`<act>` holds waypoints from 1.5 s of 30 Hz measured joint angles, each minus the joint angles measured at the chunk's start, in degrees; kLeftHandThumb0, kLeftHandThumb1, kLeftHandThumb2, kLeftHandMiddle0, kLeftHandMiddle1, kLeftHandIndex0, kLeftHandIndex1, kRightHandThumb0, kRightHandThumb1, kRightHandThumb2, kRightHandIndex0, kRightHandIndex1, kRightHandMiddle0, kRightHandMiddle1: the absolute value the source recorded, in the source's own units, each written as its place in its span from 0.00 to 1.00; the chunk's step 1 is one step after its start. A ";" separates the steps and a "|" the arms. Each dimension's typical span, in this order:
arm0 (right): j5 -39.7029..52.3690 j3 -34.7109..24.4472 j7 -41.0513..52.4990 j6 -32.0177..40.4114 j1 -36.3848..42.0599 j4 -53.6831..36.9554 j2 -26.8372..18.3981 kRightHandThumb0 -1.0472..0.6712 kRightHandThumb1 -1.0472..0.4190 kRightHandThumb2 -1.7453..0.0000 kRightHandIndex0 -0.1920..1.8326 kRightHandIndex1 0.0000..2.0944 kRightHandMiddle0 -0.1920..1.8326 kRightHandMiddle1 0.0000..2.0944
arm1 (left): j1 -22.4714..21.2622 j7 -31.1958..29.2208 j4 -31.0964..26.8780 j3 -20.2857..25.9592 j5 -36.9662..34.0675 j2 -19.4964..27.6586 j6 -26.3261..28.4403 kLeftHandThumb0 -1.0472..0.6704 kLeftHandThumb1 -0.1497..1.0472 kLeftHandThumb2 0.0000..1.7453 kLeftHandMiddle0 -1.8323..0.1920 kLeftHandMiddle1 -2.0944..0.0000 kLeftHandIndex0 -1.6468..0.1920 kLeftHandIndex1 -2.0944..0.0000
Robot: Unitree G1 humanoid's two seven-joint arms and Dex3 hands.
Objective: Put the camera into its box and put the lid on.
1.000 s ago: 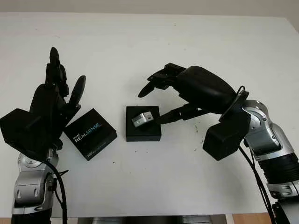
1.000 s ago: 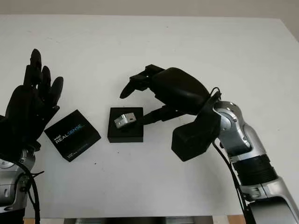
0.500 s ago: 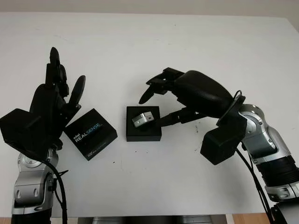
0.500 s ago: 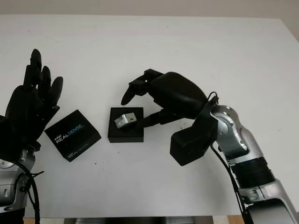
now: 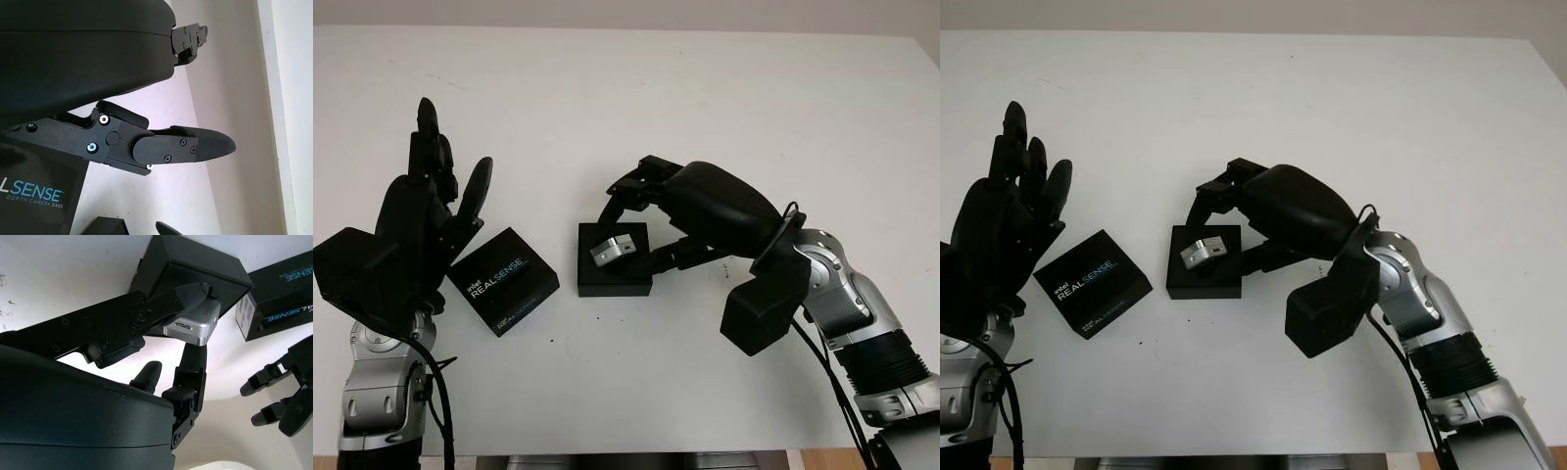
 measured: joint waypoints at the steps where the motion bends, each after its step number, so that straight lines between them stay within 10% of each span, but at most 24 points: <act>1: -0.28 0.00 -0.30 -0.30 0.00 0.04 0.00 0.29 0.07 0.97 0.17 0.45 0.27 0.55 | 0.00 -0.03 0.00 0.00 0.00 0.00 0.00 0.24 1.00 0.22 1.00 1.00 1.00 1.00; 31: -31.27 4.51 -38.31 -6.78 -1.71 5.72 -1.08 0.30 0.06 0.97 0.27 0.63 0.36 0.69 | 0.59 -0.94 0.00 -0.17 0.12 0.00 -0.29 0.22 1.00 0.24 1.00 1.00 1.00 1.00; 45: -13.09 1.57 -33.78 -7.10 1.03 4.50 1.74 0.34 0.04 0.97 0.16 0.62 0.30 0.74 | 1.08 -0.69 -0.17 -0.41 0.10 -0.10 0.11 0.23 1.00 0.24 1.00 1.00 1.00 1.00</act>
